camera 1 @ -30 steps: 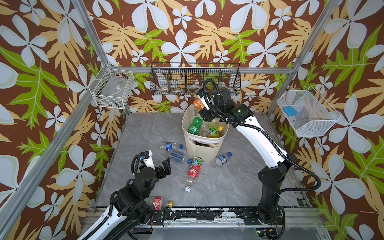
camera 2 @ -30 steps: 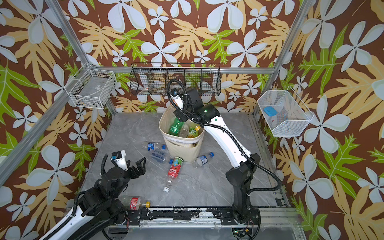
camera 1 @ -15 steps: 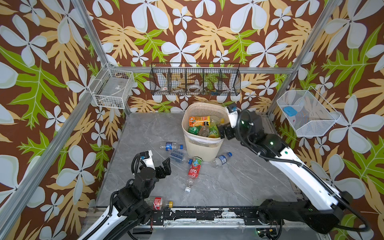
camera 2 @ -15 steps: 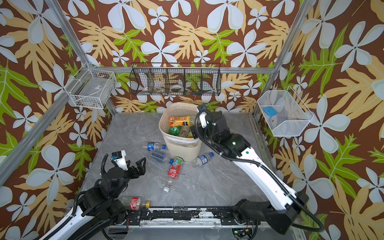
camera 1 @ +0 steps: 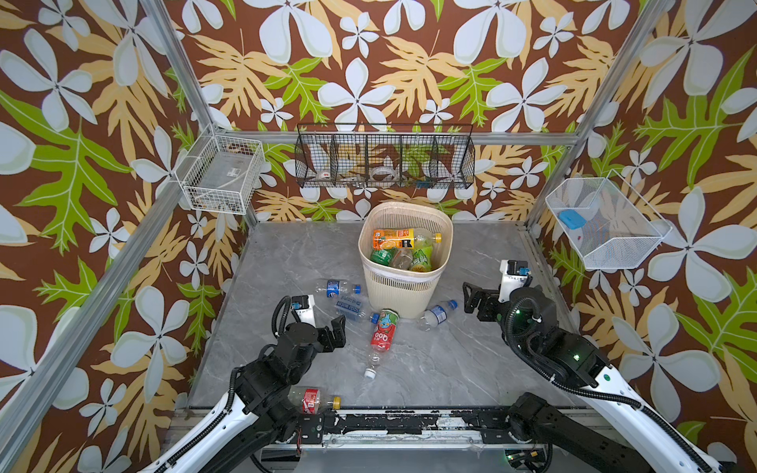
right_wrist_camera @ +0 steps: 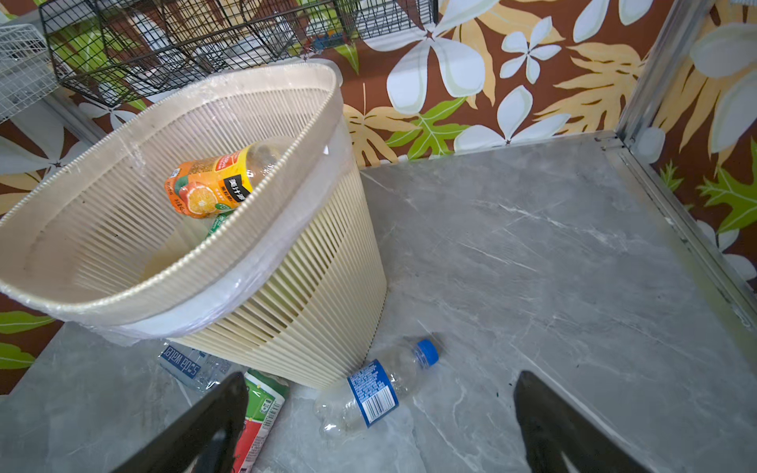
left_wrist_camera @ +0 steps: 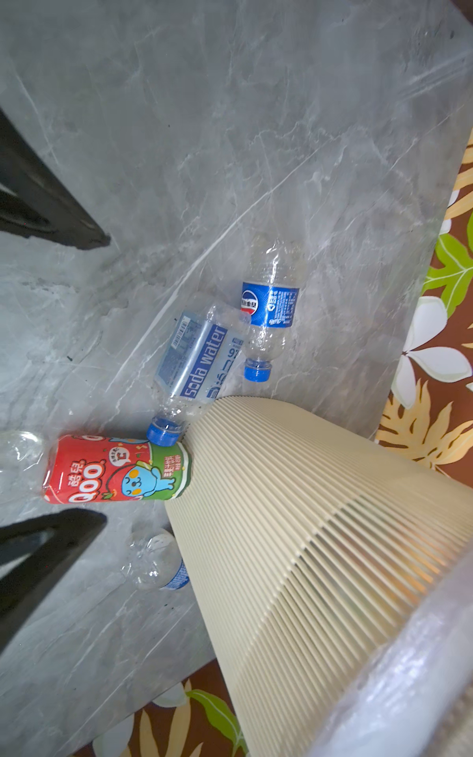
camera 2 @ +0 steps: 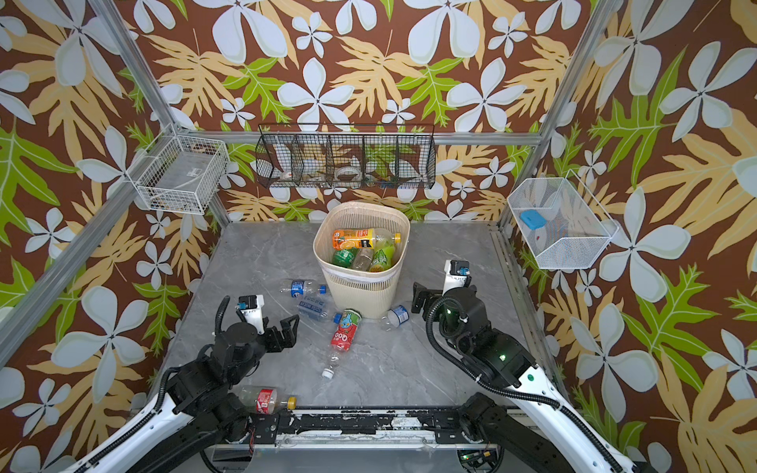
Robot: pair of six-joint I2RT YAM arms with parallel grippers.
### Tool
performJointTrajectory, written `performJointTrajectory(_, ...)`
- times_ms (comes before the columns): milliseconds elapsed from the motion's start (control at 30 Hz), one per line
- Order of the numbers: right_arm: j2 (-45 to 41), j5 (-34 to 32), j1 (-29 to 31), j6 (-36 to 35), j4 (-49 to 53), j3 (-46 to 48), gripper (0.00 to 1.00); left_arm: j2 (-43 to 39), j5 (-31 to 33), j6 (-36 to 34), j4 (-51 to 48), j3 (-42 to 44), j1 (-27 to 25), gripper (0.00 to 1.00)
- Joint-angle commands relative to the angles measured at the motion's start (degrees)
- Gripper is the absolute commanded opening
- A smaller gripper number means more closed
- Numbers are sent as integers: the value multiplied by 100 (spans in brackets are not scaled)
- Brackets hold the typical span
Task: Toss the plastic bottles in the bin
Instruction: 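Withdraw the right gripper while the left gripper moves toward the red cartoon-label bottle, then lower the left gripper onto the red cartoon-label bottle and grasp it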
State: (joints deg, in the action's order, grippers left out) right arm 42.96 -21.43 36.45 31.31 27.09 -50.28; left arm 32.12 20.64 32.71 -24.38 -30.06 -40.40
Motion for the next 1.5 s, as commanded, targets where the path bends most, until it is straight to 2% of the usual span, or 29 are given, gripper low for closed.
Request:
performJointTrajectory(0,-34,-132,7,372,15,75,100,446,-703,-123,159,-119,6,96)
performJointTrajectory(100,-33,-166,11,424,14,137,100,1101,-1329,-11,311,-166,-3,89)
performJointTrajectory(200,-29,-151,6,502,-37,245,100,1555,-1700,136,494,-166,-120,87)
performJointTrajectory(400,-142,-89,12,609,-112,511,100,1927,-1539,385,885,-175,-770,86)
performJointTrajectory(733,-240,-76,12,487,-169,683,100,3160,-1193,378,1370,-415,-1291,87)
performJointTrajectory(1033,-162,-54,10,306,-289,601,100,4229,-863,317,1373,-735,-1347,88)
performJointTrajectory(1300,-326,-93,11,326,-277,734,100,4786,-897,124,1367,-992,-1347,78)
performJointTrajectory(1467,-520,-168,11,330,-185,775,100,5109,-1011,60,1420,-1113,-1343,78)
